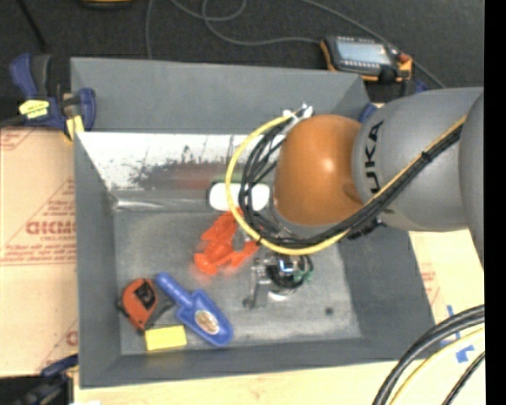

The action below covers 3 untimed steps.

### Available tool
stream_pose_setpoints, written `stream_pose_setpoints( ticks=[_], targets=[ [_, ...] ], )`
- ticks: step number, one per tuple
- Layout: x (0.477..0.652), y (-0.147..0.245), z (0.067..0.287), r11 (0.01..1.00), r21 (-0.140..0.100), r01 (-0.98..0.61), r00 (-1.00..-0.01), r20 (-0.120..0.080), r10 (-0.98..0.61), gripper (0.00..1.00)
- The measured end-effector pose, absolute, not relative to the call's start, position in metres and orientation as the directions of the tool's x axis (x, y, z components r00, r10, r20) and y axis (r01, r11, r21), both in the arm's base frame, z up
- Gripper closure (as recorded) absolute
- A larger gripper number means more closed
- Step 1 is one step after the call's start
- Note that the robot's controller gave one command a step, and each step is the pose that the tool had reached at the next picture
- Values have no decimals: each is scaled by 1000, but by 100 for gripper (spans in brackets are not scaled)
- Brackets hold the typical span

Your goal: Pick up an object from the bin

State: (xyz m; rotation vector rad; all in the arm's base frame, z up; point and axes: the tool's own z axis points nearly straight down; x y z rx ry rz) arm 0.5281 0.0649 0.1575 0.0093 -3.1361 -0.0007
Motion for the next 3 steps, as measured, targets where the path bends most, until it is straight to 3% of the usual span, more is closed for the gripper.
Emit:
stream_pose_setpoints(
  ticks=[1, 2, 3],
  targets=[
    [530, 65, 162, 1000, 1, -4, -1000, -3, -4, 0],
    [571, 55, 111, 997, 0, -73, -997, -12, -73, 0],
    [579, 51, 122, 995, -1, -98, -995, 1, -98, 0]
  ],
)
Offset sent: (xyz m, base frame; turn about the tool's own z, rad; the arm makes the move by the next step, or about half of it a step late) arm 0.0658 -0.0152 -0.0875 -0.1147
